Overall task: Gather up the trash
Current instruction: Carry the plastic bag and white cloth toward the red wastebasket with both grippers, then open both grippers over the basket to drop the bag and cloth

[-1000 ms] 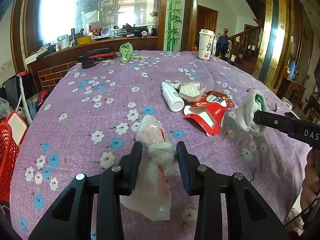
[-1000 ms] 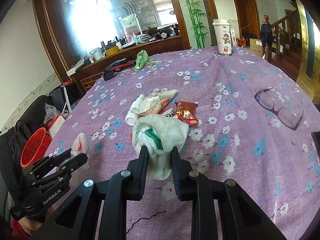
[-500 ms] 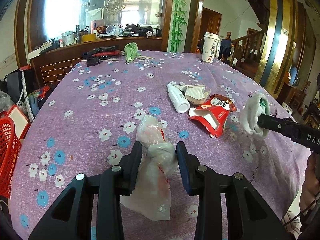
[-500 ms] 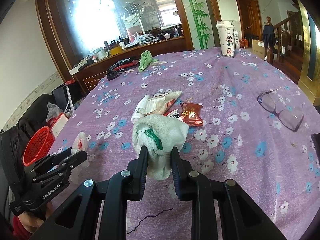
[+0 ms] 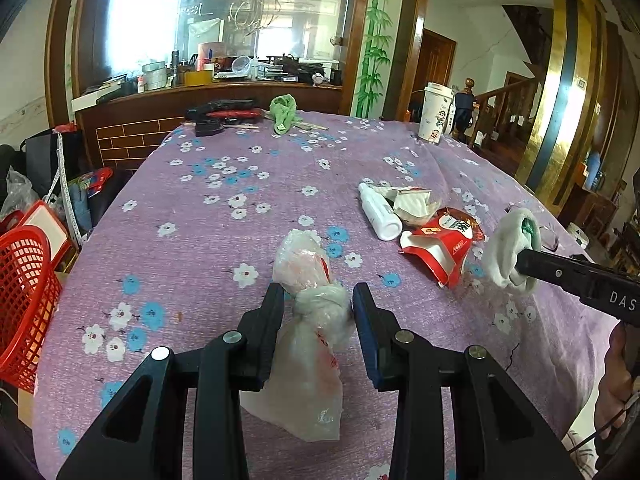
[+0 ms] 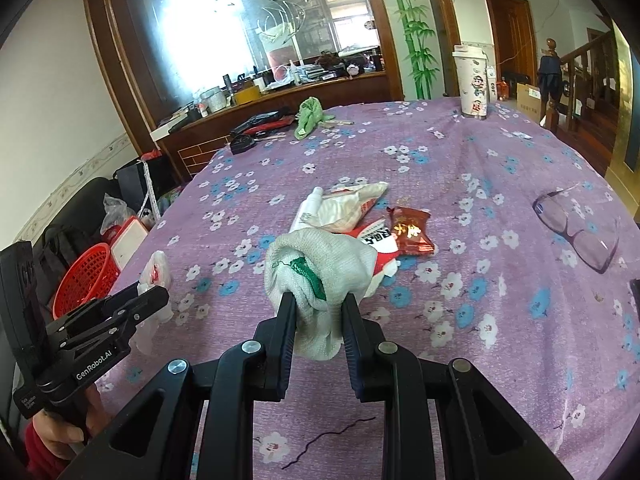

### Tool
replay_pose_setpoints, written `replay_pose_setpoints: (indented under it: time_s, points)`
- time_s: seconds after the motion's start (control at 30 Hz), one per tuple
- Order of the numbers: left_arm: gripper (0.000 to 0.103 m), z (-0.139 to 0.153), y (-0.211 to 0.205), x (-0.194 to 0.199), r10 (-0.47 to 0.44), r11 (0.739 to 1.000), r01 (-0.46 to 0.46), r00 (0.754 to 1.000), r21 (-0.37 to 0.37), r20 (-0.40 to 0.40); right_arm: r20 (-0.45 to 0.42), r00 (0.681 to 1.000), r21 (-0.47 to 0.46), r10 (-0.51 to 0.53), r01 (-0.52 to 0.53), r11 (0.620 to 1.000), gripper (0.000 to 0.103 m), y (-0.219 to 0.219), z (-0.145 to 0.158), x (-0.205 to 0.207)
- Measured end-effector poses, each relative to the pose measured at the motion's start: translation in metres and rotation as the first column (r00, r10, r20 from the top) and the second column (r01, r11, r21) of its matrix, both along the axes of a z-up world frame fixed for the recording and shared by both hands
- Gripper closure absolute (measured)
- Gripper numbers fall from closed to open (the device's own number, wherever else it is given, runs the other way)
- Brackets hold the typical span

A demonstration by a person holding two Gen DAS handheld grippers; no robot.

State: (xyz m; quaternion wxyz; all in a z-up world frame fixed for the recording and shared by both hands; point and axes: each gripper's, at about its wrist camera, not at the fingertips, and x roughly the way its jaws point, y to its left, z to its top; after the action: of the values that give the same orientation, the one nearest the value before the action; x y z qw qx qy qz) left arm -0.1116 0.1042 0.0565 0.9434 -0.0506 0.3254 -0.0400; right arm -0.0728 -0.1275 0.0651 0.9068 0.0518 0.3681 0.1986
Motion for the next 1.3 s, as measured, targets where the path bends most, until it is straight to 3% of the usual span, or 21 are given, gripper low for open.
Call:
replay_pose_setpoints:
  time_s: [0.57,0.83,1.03,1.3]
  points:
    - [0.069,0.009,0.031,-0.011,0.057,0.998,-0.057,0.998,-0.022,0.014,-0.007,0.996,0.007,0.089,-0.089,0.996,0.079,0.033,0.010,0.007]
    - [0.069,0.024,0.066,-0.020,0.138,0.990,-0.136,0.990,-0.036,0.042,-0.032,0.979,-0.002,0.199,-0.199,0.980,0.079,0.079,0.017,0.016]
    - [0.069,0.040,0.119,-0.039,0.253,0.967,-0.250,0.965,-0.046,0.076,-0.062,0.939,0.010,0.338,-0.338,0.941,0.079,0.137,0.028,0.015]
    - [0.069,0.046,0.213,-0.079,0.439,0.898,-0.437,0.896,-0.039,0.069,-0.072,0.861,0.003,0.504,-0.505,0.863,0.079,0.233,0.041,0.003]
